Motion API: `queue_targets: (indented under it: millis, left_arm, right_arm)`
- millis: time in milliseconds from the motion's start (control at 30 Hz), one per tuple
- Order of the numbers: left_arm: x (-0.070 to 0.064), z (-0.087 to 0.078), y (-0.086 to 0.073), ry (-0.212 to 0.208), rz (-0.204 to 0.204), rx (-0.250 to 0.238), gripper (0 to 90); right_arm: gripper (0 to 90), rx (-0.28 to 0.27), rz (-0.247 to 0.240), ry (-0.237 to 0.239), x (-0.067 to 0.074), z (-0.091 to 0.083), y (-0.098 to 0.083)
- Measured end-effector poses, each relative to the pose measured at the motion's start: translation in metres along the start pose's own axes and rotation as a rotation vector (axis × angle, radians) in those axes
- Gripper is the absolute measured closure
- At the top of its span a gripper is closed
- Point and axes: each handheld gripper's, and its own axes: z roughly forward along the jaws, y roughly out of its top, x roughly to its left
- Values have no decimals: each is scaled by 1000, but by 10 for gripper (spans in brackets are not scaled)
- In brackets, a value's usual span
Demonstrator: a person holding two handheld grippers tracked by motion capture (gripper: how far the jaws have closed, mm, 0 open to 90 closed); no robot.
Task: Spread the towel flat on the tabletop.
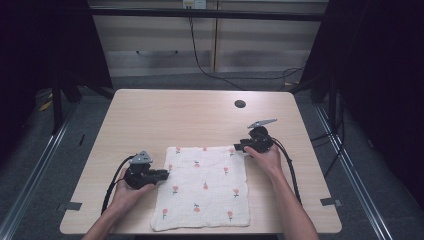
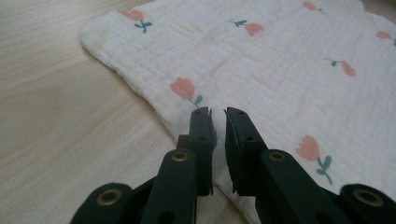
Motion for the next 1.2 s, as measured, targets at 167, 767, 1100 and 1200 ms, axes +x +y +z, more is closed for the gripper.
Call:
queue_targets:
  millis: [167, 767, 1100, 1200]
  left_arm:
    - [2, 0, 0, -10, -21, -5, 810]
    - [-6, -13, 16, -38, -3, -13, 677]
    - [38, -10, 53, 71, -40, -26, 645]
    - [44, -2, 63, 94, -38, -4, 650]
  right_arm:
    - [595, -2, 16, 2, -7, -1, -4]
    - [871, -40, -6, 67, 2, -6, -6]
    - [871, -76, -13, 75, 8, -13, -4]
    - [870, -85, -22, 80, 10, -15, -3]
